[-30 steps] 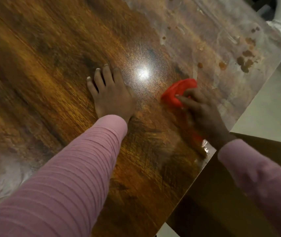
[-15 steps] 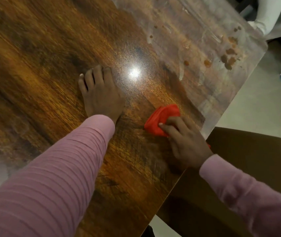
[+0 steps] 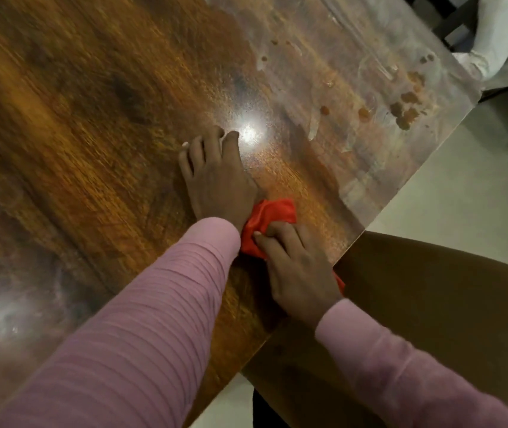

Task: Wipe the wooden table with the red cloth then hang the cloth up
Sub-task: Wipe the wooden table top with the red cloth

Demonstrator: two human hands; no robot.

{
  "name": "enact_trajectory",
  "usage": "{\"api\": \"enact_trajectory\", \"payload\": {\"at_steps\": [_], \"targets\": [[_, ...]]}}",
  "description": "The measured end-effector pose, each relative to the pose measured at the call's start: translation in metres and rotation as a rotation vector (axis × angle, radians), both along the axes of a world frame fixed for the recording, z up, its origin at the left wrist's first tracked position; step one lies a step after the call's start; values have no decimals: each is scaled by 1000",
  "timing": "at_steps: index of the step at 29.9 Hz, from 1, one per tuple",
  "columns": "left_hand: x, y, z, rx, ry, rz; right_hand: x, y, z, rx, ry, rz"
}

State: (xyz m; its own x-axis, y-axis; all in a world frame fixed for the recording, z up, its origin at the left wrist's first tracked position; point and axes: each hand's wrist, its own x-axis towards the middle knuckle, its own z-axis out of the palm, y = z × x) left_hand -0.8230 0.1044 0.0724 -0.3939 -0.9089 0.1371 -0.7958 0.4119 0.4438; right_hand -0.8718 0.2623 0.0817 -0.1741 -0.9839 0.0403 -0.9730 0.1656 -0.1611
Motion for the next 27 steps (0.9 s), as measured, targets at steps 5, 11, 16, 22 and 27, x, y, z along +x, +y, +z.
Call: {"api": "enact_trajectory", "payload": {"at_steps": [5, 11, 16, 22, 27], "targets": [[1, 6, -10, -27, 36, 106, -107, -7, 4, -42, 69, -162], [-13, 9, -15, -106, -152, 104, -146, -14, 3, -55, -2, -283], [-15, 12, -15, -119, -205, 161, -103, 7, -1, -69, -62, 43], [-15, 13, -18, -144, -174, 181, -195, -14, -4, -124, -24, 17], [-17, 16, -16, -150, -182, 188, -205, -26, -3, -152, -93, -237]]}}
